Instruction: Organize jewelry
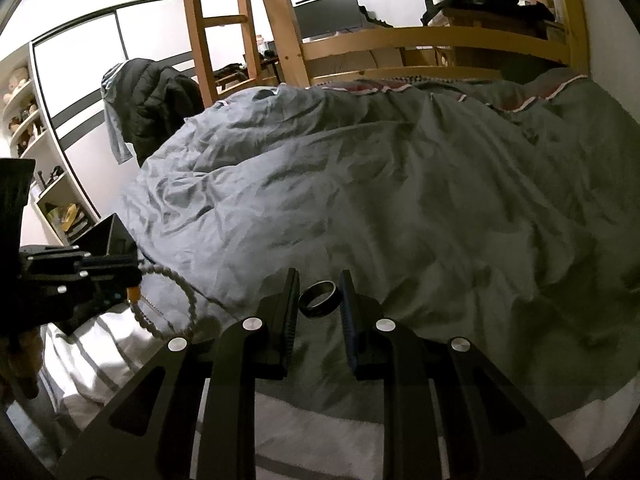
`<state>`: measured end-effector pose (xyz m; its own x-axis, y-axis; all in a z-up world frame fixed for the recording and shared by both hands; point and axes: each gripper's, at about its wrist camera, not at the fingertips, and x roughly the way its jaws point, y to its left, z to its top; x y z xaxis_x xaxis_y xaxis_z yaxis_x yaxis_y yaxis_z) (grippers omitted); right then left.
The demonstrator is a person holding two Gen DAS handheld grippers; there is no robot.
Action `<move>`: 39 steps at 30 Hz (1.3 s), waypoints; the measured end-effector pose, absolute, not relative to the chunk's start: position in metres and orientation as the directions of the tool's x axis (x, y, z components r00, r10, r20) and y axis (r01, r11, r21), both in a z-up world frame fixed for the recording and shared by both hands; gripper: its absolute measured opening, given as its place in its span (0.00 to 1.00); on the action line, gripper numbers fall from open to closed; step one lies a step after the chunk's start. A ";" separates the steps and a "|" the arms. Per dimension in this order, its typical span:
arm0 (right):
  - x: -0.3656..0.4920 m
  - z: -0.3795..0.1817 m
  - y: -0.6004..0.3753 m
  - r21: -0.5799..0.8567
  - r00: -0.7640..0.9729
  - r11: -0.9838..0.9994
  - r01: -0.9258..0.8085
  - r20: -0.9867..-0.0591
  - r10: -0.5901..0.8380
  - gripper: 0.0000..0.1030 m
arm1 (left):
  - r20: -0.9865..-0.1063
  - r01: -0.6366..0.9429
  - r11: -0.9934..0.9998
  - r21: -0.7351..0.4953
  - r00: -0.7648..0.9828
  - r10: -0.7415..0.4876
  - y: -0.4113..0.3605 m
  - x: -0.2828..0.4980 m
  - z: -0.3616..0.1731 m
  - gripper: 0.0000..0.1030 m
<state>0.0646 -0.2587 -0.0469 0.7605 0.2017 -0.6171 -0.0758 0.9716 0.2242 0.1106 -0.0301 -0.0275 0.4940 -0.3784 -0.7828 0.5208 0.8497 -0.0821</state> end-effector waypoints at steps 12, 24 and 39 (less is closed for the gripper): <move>0.046 -0.017 -0.234 0.191 0.775 0.972 -0.135 -0.591 0.224 0.20 | -0.730 0.471 0.877 -0.094 0.566 -0.383 0.001 0.096 0.009 0.14; 0.037 0.012 -0.191 0.182 0.763 0.958 -0.221 -0.580 0.286 0.20 | -0.710 0.401 0.912 -0.084 0.618 -0.337 0.043 0.080 0.034 0.14; 0.051 0.045 -0.109 0.133 0.738 0.927 -0.350 -0.571 0.361 0.20 | -0.688 0.279 0.957 -0.083 0.679 -0.257 0.101 0.076 0.052 0.14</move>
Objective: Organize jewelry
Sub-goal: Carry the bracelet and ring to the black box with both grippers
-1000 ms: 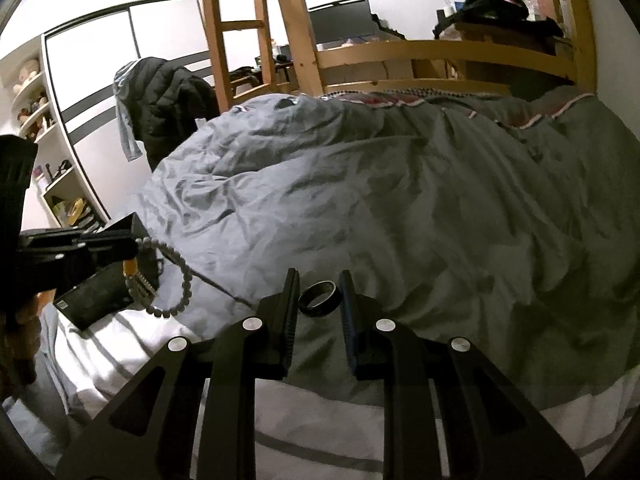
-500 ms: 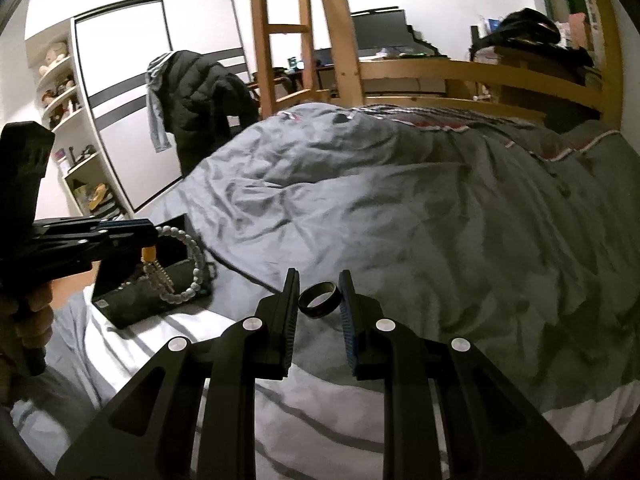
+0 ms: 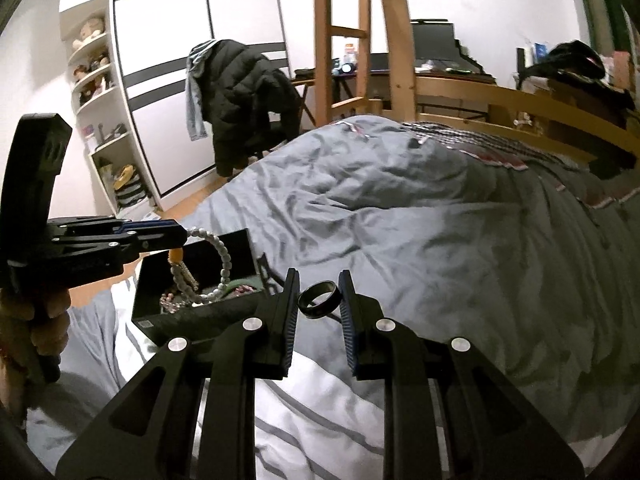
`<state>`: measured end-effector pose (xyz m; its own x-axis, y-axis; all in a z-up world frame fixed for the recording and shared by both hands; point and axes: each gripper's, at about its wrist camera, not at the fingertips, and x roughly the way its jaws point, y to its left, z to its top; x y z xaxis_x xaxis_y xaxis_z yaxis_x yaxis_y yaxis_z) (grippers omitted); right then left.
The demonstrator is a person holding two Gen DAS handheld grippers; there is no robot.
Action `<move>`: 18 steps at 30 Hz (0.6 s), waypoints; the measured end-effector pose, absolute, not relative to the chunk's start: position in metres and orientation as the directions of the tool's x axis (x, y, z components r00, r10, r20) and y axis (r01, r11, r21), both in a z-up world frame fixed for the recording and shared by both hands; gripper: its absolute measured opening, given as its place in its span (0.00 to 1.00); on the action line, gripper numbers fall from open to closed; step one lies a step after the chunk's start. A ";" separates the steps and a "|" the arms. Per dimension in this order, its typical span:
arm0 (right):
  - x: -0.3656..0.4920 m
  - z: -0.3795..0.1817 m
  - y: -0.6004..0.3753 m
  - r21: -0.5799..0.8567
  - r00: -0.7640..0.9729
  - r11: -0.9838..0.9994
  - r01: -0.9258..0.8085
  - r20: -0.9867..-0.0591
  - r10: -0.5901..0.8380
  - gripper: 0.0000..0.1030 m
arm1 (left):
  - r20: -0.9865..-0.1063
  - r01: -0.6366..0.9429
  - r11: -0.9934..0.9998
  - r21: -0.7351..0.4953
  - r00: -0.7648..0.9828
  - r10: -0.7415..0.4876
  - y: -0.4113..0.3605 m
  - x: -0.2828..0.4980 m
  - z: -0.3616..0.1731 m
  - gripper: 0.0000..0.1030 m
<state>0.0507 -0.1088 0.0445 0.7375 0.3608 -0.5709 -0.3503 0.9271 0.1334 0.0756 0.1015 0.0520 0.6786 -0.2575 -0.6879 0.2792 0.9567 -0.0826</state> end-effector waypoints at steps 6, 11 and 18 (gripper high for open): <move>0.061 0.047 -0.075 0.105 0.717 0.913 -0.395 -0.586 0.378 0.20 | -0.694 0.226 0.972 -0.057 0.692 -0.201 0.124 0.075 0.054 0.14; 0.069 0.046 -0.048 0.083 0.697 0.898 -0.432 -0.602 0.390 0.20 | -0.710 0.176 0.984 -0.025 0.690 -0.141 0.143 0.077 0.049 0.14; 0.084 0.035 -0.013 0.052 0.662 0.878 -0.475 -0.637 0.396 0.20 | -0.724 0.158 0.987 -0.017 0.679 -0.121 0.162 0.080 0.042 0.14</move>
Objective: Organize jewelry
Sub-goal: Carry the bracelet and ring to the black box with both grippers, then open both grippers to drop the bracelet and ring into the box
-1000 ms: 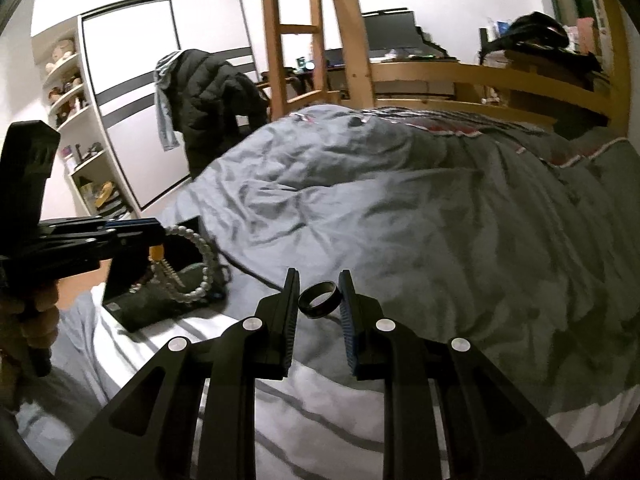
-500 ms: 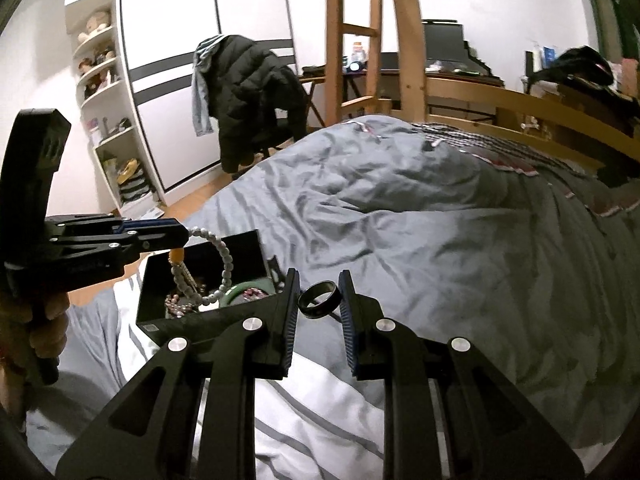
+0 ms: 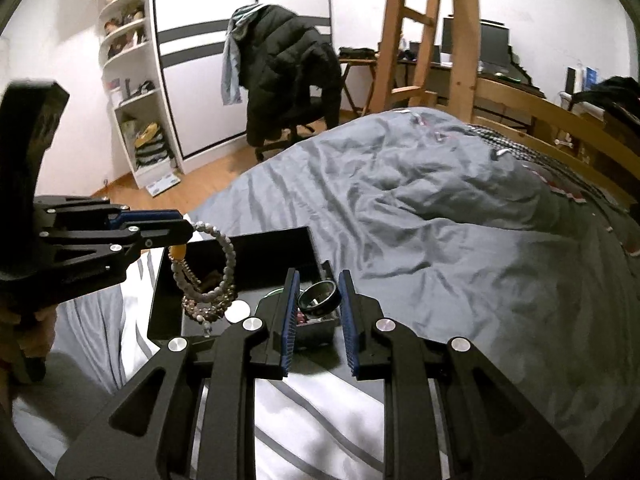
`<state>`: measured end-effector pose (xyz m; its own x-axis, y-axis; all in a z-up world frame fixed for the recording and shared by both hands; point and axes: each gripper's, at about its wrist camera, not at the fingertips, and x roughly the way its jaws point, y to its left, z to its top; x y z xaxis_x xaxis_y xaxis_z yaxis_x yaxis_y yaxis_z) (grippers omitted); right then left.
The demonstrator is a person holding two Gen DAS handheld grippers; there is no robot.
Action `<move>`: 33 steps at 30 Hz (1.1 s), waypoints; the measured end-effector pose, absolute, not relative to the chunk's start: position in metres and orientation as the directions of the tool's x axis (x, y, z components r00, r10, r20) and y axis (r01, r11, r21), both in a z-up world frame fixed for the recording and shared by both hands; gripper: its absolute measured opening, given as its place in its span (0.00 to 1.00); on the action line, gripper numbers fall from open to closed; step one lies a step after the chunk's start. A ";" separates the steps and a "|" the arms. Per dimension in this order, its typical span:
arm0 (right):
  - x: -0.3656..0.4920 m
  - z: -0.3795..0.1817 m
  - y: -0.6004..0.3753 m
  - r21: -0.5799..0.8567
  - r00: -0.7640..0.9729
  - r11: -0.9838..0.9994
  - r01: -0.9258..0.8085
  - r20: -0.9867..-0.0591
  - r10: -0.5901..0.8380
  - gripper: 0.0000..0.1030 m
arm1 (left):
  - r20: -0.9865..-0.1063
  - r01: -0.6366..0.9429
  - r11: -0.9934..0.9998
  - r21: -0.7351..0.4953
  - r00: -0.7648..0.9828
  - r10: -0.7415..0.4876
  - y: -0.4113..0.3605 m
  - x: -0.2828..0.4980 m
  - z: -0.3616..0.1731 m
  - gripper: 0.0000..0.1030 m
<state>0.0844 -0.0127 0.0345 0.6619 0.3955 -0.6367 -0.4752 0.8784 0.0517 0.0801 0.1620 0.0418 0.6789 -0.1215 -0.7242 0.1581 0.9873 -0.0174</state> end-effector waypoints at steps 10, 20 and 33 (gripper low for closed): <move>0.104 0.008 0.029 0.027 0.601 0.846 -0.533 -0.691 0.401 0.20 | -0.776 0.124 0.991 -0.055 0.619 -0.121 0.181 0.095 0.016 0.14; 0.112 -0.010 0.042 0.035 0.571 0.839 -0.544 -0.717 0.400 0.20 | -0.802 0.089 0.991 -0.098 0.582 -0.131 0.189 0.103 0.003 0.14; 0.112 -0.008 0.043 0.063 0.559 0.833 -0.549 -0.713 0.423 0.63 | -0.806 0.039 0.991 -0.129 0.578 -0.128 0.195 0.104 0.002 0.50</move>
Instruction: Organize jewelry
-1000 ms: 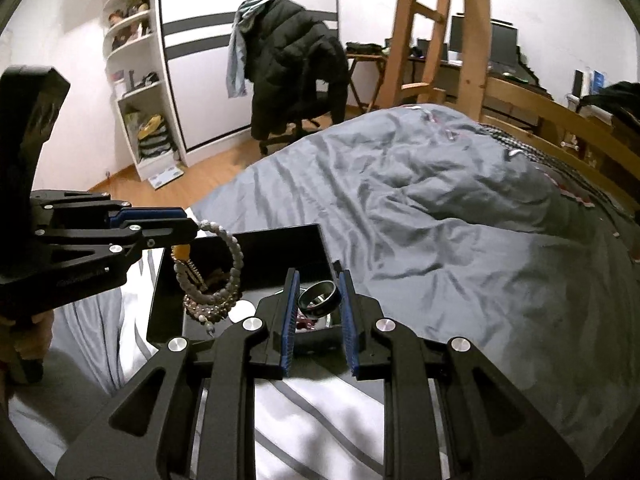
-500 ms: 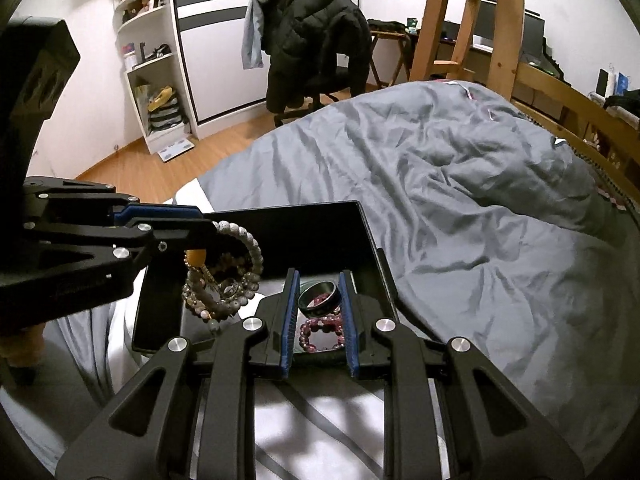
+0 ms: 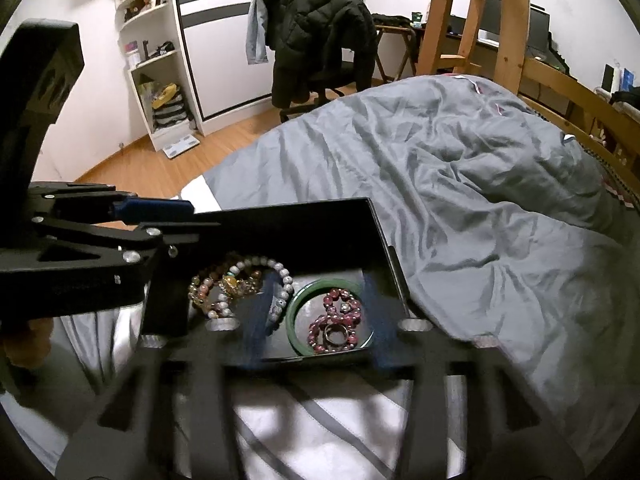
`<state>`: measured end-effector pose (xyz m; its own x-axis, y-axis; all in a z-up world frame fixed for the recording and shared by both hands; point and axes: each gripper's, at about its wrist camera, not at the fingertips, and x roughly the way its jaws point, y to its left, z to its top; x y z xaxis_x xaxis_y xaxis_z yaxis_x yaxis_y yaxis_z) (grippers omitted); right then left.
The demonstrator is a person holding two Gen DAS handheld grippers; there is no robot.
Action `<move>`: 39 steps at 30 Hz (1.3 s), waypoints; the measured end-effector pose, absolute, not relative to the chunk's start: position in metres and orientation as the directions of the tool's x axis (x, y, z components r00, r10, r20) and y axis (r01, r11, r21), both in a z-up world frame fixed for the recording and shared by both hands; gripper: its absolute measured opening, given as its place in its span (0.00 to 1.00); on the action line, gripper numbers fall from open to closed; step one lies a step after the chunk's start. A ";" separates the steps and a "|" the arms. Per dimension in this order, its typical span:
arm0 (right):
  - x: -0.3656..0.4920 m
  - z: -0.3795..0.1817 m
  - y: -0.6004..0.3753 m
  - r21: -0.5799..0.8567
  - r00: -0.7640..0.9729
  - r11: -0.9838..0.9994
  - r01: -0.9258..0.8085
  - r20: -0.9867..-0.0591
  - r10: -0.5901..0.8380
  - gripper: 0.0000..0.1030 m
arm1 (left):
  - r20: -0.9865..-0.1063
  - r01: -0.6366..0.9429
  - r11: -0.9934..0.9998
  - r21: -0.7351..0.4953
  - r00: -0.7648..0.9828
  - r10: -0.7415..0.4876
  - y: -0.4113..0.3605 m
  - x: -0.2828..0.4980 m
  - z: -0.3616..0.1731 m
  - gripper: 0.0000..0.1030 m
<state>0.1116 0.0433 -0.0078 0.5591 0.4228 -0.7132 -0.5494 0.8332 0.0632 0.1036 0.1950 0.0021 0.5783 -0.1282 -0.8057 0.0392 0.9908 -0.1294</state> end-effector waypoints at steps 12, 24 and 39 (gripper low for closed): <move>0.091 0.030 0.019 0.121 0.597 0.876 -0.467 -0.687 0.413 0.97 | -0.770 -0.016 0.993 -0.119 0.633 -0.082 0.196 0.080 0.032 0.87; 0.044 0.056 -0.008 0.129 0.561 0.924 -0.359 -0.762 0.324 0.97 | -0.761 -0.023 1.000 0.015 0.649 0.026 0.197 -0.001 0.065 0.90; 0.016 0.025 -0.004 0.102 0.551 0.923 -0.371 -0.776 0.307 0.97 | -0.770 0.023 0.999 0.037 0.638 0.013 0.192 -0.018 0.034 0.90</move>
